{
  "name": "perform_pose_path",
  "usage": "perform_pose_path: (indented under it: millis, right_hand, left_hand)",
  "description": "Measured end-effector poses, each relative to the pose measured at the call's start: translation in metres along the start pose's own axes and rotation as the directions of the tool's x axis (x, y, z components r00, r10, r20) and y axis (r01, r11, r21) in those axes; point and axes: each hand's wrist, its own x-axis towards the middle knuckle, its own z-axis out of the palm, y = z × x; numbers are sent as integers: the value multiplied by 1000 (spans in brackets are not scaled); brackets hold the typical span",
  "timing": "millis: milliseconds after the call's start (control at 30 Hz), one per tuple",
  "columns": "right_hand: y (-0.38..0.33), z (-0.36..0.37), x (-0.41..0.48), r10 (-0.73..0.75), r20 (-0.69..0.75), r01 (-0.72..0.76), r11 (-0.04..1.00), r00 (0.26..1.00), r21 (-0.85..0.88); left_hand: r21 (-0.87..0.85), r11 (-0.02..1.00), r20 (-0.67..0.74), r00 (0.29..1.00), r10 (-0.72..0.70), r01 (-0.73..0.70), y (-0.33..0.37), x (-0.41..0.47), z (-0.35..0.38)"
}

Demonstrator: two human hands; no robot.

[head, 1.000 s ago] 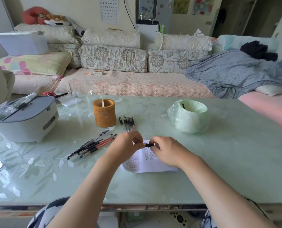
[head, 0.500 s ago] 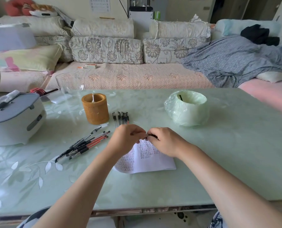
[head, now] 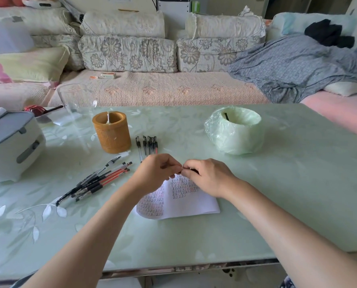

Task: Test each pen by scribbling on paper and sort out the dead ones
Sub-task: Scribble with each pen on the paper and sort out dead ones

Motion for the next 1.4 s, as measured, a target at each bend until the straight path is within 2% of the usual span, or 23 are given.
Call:
perform_pose_path:
  millis: [67,167,333,500,600,667,900,1000,1133,1267,1400]
  right_hand:
    - [5,2,0,26,46,-28,999,999,37]
    - [18,7,1,87,94,-104,976,992,191]
    - [25,6,-3,129,34,-131,895,991,426]
    - [21,10,-7,158,90,-171,643,983,747]
    - [20,7,-8,164,143,-205,470,976,858]
    - [21,5,-9,141,160,-205,411,977,888]
    - [9,17,-14,70,84,-108,487,994,867]
    - [-2,22,-18,45,122,-128,501,991,856]
    - [-13,32,-22,52,189,-184,574,981,798]
    - [-14,38,-23,74,160,-171,630,984,757]
    - [-12,42,-24,29,127,-112,693,991,712]
  left_hand:
    - [94,995,-10,1000,21,-20,-3,1,2]
    - [283,959,-8,999,39,-35,-13,-1,4]
    - [456,883,65,994,88,-108,-26,-1,4]
    - [510,833,153,976,158,-215,-27,-1,10]
    - [572,784,226,965,132,-241,-25,-2,13]
    - [622,741,272,957,97,-252,-24,-4,13]
    - [613,763,285,958,31,-207,-19,-11,-7]
    - [636,749,279,960,1,-185,-19,-14,-13]
    - [583,794,259,966,19,-173,-22,-15,-15]
    - [528,836,261,965,9,-150,-23,-14,-11]
    - [487,864,225,974,17,-128,-25,-11,-5]
